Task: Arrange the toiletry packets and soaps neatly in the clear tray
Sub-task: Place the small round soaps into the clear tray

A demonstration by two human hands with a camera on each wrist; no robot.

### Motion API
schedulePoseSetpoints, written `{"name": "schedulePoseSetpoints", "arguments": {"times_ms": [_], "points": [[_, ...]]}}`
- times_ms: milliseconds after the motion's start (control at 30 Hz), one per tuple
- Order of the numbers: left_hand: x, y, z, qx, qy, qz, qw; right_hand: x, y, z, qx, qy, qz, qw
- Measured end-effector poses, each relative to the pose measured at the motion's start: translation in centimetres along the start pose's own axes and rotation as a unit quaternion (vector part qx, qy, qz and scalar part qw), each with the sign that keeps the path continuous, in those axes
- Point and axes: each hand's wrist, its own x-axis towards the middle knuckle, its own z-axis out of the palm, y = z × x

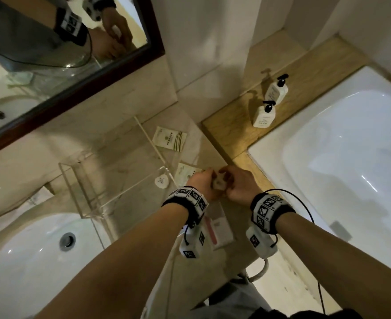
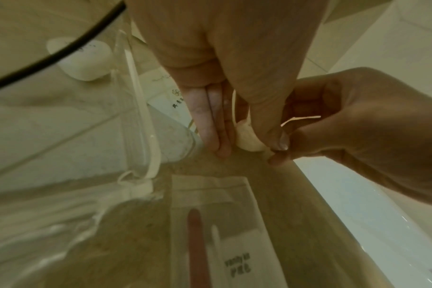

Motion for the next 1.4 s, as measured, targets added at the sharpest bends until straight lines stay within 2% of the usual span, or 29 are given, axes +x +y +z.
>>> {"name": "schedulePoseSetpoints", "arguments": {"times_ms": [267, 367, 433, 467, 533, 633, 733, 900, 1000, 1100, 1200, 1267, 1333, 1400], "points": [[0.5, -0.8, -0.1, 0.004, -0.009, -0.018, 1.000, 0.7, -2.0, -0.2, 0.143, 0.021, -0.002, 0.990], [0.7, -1.1, -0.3, -0.022, -0.025, -0.027, 0.999, 1.3, -1.6, -0.5, 0.220, 0.034, 0.047, 0.974], [0.8, -1.5, -0.5, -0.096, -0.021, -0.040, 0.994, 1.9, -1.1, -0.5, 0.229, 0.052, 0.075, 0.969], [0.8, -1.8, -0.6, -0.163, -0.018, -0.050, 0.985, 2.1, -0.9, -0.4, 0.219, 0.056, 0.076, 0.971], [0.8, -2.3, -0.8, -0.300, -0.030, -0.081, 0.950, 2.4, -0.4, -0.1, 0.205, 0.049, 0.064, 0.975], [0.3, -2.9, -1.1, -0.414, -0.057, -0.109, 0.902, 2.4, -0.3, 0.3, 0.220, 0.028, 0.046, 0.974], [-0.2, -3.0, -1.2, -0.471, -0.057, -0.124, 0.872, 2.5, -0.2, 0.6, 0.239, 0.030, 0.038, 0.970], [-1.3, -4.2, -1.7, -0.485, -0.054, -0.122, 0.864, 2.4, -1.7, 0.5, 0.254, 0.030, 0.027, 0.966], [-2.4, -6.0, -1.9, -0.529, -0.020, -0.133, 0.838, 2.0, -4.2, 0.7, 0.263, 0.008, -0.017, 0.965], [-4.6, -8.4, -2.2, -0.576, 0.001, -0.147, 0.804, 1.7, -6.8, 2.1, 0.137, -0.043, -0.108, 0.984], [-6.7, -11.5, -1.9, -0.615, 0.023, -0.176, 0.769, 1.7, -9.2, 4.7, 0.008, -0.085, -0.179, 0.980], [-7.6, -13.4, -1.3, -0.618, 0.042, -0.203, 0.758, 1.7, -10.4, 6.7, -0.094, -0.078, -0.220, 0.968], [-8.3, -14.7, -0.6, -0.623, 0.070, -0.234, 0.743, 1.7, -11.1, 8.3, -0.193, -0.044, -0.271, 0.942], [-8.8, -15.4, 0.1, -0.626, 0.086, -0.262, 0.729, 1.5, -11.5, 9.3, -0.243, -0.021, -0.312, 0.918]]}}
